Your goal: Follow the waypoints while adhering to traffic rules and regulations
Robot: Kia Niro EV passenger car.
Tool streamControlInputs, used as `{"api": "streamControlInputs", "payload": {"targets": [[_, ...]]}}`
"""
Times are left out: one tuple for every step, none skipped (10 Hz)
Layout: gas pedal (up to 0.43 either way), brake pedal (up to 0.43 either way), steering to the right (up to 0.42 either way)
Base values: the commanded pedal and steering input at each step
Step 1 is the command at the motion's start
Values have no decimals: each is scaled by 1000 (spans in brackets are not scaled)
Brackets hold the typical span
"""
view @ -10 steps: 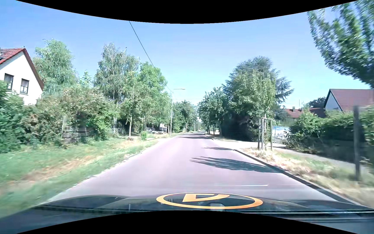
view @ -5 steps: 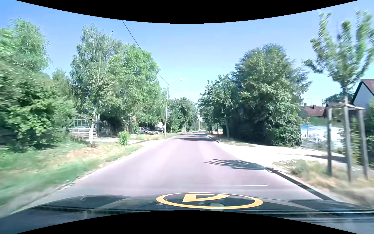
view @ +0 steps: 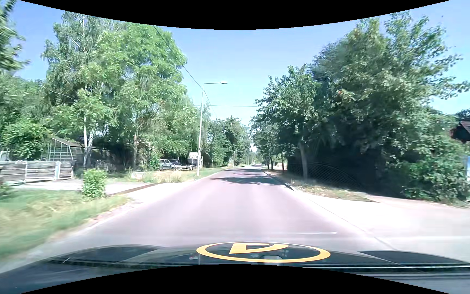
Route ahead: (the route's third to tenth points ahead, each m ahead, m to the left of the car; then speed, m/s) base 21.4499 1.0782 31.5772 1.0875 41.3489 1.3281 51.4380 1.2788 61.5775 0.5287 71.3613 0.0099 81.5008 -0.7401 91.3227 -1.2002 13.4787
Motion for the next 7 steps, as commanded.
{"api": "streamControlInputs", "payload": {"targets": [[299, 0, -7], [287, 0, -6], [268, 0, -6], [268, 0, -6], [268, 0, -5], [240, 0, -5], [228, 0, -5]]}}
